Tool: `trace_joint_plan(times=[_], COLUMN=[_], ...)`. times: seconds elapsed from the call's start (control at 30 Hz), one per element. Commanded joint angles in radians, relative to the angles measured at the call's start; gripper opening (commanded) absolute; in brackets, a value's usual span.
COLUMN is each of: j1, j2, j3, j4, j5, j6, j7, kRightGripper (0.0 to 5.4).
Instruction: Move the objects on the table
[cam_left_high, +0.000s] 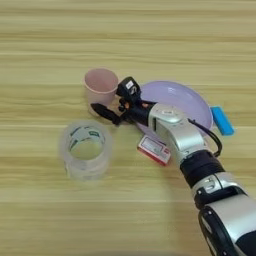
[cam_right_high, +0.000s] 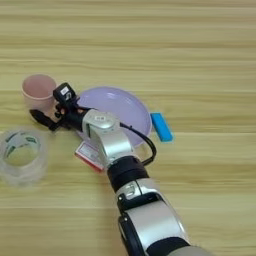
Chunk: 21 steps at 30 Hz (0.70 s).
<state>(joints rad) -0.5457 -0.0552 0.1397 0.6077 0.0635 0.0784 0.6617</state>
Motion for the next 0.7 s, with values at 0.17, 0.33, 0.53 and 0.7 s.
trace_joint_plan(times=[0.17, 0.33, 0.53, 0.7], j1=[-0.093, -0.09, -0.089, -0.084], j2=[0.001, 0.0, -0.002, -0.019], j3=[-0.024, -0.027, -0.03, -0.049], j4=[-0.047, -0.056, -0.058, -0.096], j5=[0.013, 0.013, 0.011, 0.023], j6=[-0.032, -0.031, -0.034, -0.026], j7=[-0.014, -0.011, -0.012, -0.014], kRightGripper=[4.12, 4.1, 4.1, 4.09])
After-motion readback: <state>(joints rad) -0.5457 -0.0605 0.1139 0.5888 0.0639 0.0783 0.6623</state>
